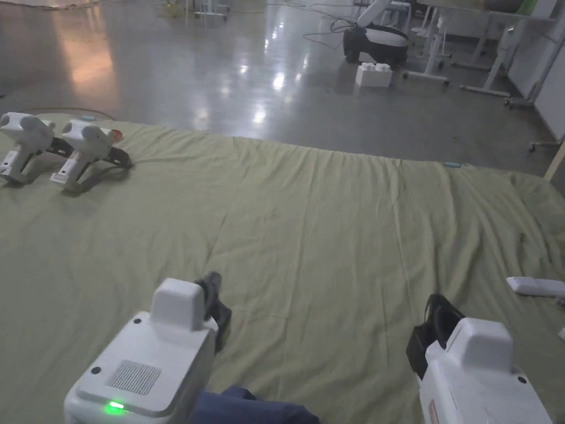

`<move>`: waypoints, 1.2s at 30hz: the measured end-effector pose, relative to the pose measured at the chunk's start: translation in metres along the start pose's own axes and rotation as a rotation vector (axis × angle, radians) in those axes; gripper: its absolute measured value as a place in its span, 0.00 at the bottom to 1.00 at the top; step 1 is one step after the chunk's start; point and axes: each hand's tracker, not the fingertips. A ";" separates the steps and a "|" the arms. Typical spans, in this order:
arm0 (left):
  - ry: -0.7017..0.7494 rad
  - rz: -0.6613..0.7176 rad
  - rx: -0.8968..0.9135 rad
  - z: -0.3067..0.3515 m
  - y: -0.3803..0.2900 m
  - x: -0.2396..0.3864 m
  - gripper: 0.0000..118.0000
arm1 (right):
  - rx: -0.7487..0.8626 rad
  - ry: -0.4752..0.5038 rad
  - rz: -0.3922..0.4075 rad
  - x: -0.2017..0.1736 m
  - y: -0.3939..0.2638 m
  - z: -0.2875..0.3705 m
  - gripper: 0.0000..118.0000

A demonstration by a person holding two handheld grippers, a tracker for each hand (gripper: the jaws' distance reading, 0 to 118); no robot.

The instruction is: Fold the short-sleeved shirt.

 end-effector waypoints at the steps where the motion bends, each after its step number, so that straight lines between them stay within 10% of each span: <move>1: 0.041 -0.017 0.022 0.000 0.004 -0.002 0.01 | 0.022 -0.013 0.003 -0.001 0.004 0.000 0.00; 15: 0.200 0.063 0.077 0.000 0.012 -0.065 0.01 | 0.075 -0.064 0.009 0.004 0.024 -0.003 0.00; 26: 0.120 0.086 -0.147 0.021 -0.046 -0.104 0.01 | -0.357 0.286 0.056 -0.093 -0.093 0.040 0.00; 36: -0.070 0.289 -0.463 0.037 -0.116 -0.135 0.14 | -0.554 0.288 0.076 -0.115 -0.178 0.020 0.00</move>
